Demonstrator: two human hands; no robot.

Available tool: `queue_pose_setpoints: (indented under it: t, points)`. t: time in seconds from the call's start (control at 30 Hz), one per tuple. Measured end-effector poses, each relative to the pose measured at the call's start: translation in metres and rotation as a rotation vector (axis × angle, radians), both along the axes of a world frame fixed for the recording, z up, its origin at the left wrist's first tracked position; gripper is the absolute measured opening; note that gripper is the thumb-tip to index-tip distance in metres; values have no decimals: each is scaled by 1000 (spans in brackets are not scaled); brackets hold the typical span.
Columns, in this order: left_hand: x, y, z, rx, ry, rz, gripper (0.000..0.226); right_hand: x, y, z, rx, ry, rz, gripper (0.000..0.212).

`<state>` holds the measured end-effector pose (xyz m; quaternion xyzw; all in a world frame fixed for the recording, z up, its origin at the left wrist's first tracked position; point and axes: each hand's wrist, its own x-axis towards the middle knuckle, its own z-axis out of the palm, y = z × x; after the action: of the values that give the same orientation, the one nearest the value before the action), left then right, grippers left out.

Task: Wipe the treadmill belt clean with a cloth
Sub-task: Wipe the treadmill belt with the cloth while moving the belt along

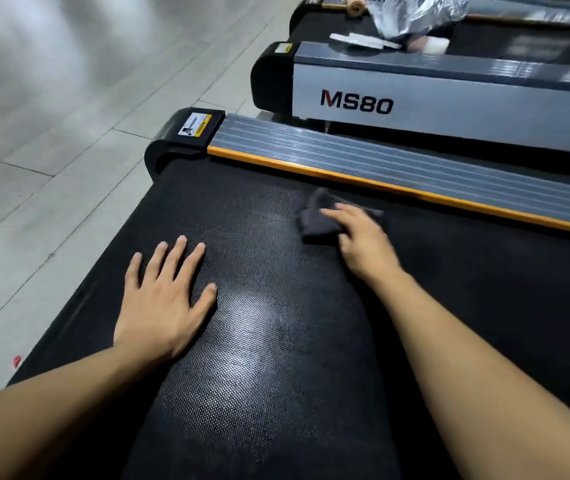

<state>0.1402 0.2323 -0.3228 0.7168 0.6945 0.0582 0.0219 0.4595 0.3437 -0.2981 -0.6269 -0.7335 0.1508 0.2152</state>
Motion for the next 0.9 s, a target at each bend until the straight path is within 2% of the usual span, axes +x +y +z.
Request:
queue_pose_setpoints:
  t: [0.07, 0.13, 0.2, 0.3, 0.4, 0.5, 0.63, 0.7, 0.77, 0.9]
  points:
    - [3, 0, -2, -1, 4, 7, 76, 35, -19, 1, -13, -12, -136, 57]
    - [5, 1, -2, 9, 2, 15, 78, 30, -21, -2, -10, 9, -192, 54]
    - [7, 0, 0, 4, 0, 14, 78, -13, -11, -8, 7, 34, -92, 56]
    - [6, 1, 0, 22, 4, 22, 78, -113, 4, -15, 12, -14, 187, 57]
    - [3, 1, 0, 15, 6, 14, 77, -160, 5, -8, 0, -3, 239, 54]
    - [2, 1, 0, 14, 2, 12, 76, -106, -8, -8, -1, 14, 216, 55]
    - [4, 0, -1, 22, -25, 24, 75, -8, -41, -2, -18, 14, -23, 58]
    - [6, 0, 0, 25, -32, 32, 76, 10, -51, -1, -33, -25, -90, 59]
    - [7, 0, 1, 19, -35, 34, 76, -4, -51, -5, -25, -70, -62, 60]
    - [7, 1, 1, 24, -61, 60, 80, -103, -40, -12, -1, -80, 230, 59]
